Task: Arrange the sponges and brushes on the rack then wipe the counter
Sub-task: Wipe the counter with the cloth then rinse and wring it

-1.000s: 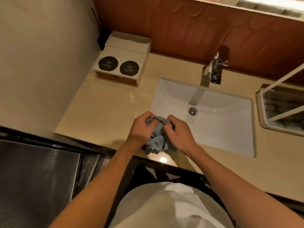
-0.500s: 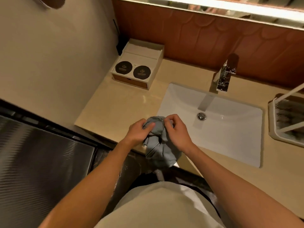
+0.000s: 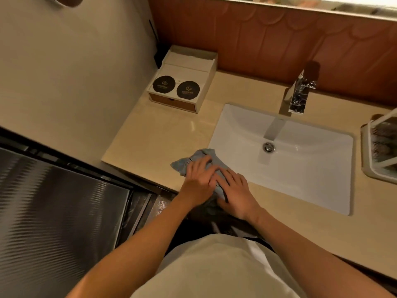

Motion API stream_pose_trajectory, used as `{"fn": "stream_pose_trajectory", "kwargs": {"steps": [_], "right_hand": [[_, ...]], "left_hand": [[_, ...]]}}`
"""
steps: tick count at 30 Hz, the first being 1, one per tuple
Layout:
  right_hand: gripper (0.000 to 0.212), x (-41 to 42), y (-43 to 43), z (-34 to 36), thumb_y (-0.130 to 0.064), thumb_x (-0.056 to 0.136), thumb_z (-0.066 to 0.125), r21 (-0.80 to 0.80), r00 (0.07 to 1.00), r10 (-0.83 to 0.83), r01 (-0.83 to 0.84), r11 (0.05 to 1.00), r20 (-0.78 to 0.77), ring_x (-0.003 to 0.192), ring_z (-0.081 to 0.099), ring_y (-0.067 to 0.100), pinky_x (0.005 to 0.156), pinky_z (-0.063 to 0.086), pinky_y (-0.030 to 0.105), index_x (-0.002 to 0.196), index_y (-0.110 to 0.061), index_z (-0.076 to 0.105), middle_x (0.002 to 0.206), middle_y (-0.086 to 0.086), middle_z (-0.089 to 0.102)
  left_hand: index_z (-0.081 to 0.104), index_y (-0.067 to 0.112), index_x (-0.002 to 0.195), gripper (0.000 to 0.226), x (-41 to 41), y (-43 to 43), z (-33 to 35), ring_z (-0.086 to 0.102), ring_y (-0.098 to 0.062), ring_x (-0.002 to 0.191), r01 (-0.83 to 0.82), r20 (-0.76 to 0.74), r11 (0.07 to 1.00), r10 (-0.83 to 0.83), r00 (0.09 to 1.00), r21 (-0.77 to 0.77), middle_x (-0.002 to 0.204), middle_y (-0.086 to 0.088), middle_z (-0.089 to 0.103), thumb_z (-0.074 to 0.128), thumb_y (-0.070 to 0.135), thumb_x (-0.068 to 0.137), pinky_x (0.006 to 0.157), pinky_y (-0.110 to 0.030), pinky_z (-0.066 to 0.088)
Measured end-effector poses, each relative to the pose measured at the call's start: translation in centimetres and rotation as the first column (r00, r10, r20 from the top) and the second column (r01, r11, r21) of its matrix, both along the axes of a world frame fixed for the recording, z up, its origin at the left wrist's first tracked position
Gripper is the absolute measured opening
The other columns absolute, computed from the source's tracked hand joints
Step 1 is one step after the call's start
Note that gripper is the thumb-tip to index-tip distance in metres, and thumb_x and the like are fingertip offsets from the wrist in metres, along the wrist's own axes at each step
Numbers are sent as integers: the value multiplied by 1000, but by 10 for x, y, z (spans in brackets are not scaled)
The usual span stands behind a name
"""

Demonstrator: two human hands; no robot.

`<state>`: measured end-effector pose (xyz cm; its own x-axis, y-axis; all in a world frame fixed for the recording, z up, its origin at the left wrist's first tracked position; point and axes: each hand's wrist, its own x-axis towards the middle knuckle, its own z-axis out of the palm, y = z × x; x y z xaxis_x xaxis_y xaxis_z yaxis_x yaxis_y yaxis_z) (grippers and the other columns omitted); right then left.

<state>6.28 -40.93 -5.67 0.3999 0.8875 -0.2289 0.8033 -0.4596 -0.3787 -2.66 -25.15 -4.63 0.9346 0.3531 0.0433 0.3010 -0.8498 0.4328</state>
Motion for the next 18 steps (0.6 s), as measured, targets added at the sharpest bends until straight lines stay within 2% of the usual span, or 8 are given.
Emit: {"fn": "stream_pose_trajectory", "kwargs": {"steps": [2, 3, 5, 7, 9, 14, 18], "right_hand": [[82, -4, 0, -8, -52, 87, 43, -53, 999, 24, -23, 998, 21, 153, 14, 31, 121, 15, 53, 159, -16, 25, 166, 9, 20], [83, -5, 2, -10, -53, 88, 41, -68, 999, 32, -30, 997, 32, 154, 11, 31, 122, 11, 53, 159, -14, 22, 166, 9, 17], [80, -7, 11, -11, -51, 92, 40, -76, 998, 37, -34, 997, 41, 154, 8, 30, 123, 5, 51, 159, -12, 22, 166, 12, 17], [76, -10, 22, -12, -48, 96, 40, -86, 998, 45, -41, 995, 37, 153, 9, 30, 123, 5, 51, 158, -9, 24, 165, 15, 19], [77, -12, 35, -13, -51, 97, 38, -116, 998, 52, -47, 992, 40, 154, 7, 30, 122, 6, 51, 159, -8, 20, 165, 18, 16], [81, -23, 76, -14, -57, 97, 29, -164, 999, -7, 13, 986, 37, 154, 0, 34, 122, 3, 53, 160, -8, 13, 166, 20, 8], [84, -25, 110, -12, -60, 96, 28, -154, 993, -92, 103, 983, 75, 154, -6, 34, 122, 0, 51, 160, -9, 7, 166, 18, 0]], "left_hand": [[63, 15, 131, 39, -4, -3, -15, 50, -32, 132, 51, -94, 998, -55, 994, -47, 146, -15, 52, 43, 28, 100, 105, -53, 41], [57, 15, 140, 47, -7, -1, -19, 44, -30, 140, 69, -153, 996, -78, 985, -62, 153, -13, 46, 35, 33, 103, 110, -53, 37], [36, 18, 155, 59, -14, 10, -26, 19, -23, 153, 121, -235, 990, -134, 963, -66, 166, -6, 24, 19, 42, 104, 122, -49, 19], [22, 20, 160, 62, -19, 27, -29, 1, -17, 156, 191, -262, 980, -200, 944, -58, 170, -1, 8, 17, 46, 104, 126, -46, 5], [15, 20, 162, 63, -19, 46, -31, -8, -15, 156, 249, -275, 968, -245, 930, -20, 170, 1, 0, 23, 47, 105, 125, -46, 0], [15, 24, 162, 68, -13, 94, -38, -4, -22, 156, 341, -260, 940, -325, 909, 15, 170, 3, 4, 30, 49, 100, 126, -49, 2], [23, 25, 160, 71, 0, 128, -37, 2, -26, 156, 357, -221, 934, -355, 909, -29, 168, 4, 13, 38, 47, 94, 126, -46, 0]]}}
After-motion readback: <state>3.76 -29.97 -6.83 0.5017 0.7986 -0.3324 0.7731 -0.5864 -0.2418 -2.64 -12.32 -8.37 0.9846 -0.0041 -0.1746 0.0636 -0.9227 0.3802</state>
